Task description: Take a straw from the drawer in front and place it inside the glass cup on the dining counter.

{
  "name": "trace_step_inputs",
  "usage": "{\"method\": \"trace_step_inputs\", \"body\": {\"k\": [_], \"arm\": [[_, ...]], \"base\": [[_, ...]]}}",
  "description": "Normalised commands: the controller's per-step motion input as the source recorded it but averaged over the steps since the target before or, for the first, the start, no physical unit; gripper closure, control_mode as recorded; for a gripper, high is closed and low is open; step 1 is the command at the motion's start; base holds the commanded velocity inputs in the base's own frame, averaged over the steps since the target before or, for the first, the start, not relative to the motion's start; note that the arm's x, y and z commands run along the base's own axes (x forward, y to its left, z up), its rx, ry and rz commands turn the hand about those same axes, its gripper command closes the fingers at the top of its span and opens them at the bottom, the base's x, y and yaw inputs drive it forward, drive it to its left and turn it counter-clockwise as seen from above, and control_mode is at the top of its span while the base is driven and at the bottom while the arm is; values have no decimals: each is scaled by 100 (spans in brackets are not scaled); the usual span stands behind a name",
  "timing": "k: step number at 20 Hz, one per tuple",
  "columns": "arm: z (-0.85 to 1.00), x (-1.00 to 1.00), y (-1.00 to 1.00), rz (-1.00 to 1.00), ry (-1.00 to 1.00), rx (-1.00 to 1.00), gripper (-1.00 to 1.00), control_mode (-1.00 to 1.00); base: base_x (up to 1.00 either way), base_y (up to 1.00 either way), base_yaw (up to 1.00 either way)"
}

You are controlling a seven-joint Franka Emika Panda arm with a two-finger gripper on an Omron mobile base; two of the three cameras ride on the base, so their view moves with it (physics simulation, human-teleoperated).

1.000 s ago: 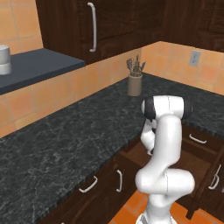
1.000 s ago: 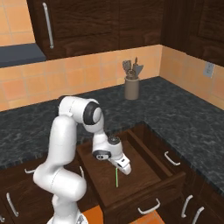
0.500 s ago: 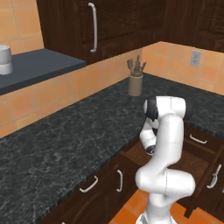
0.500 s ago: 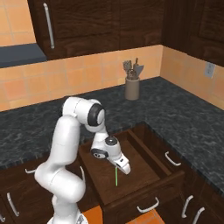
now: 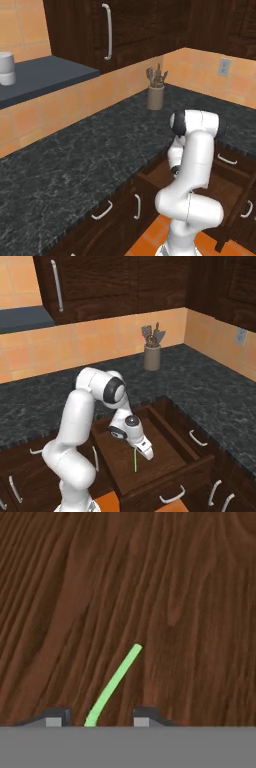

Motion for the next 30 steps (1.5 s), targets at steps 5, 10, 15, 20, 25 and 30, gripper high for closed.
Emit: {"method": "trace_step_inputs", "body": {"k": [5,10,15,20,25,30], "arm": [[-9,0,-84,-10,0,13,100,-100],[-13,2,-68,-11,0,9,100,-100],[4,5,-45,-12,-6,13,100,-100],[80,0,-10,-13,-11,7,100,-100],[100,0,0,-11,-14,7,100,-100],[100,4,0,-2,-22,16,100,-100]], "base": [[0,0,0],[0,0,0],[0,0,0],[0,0,0],[0,0,0],[0,0,0]]}}
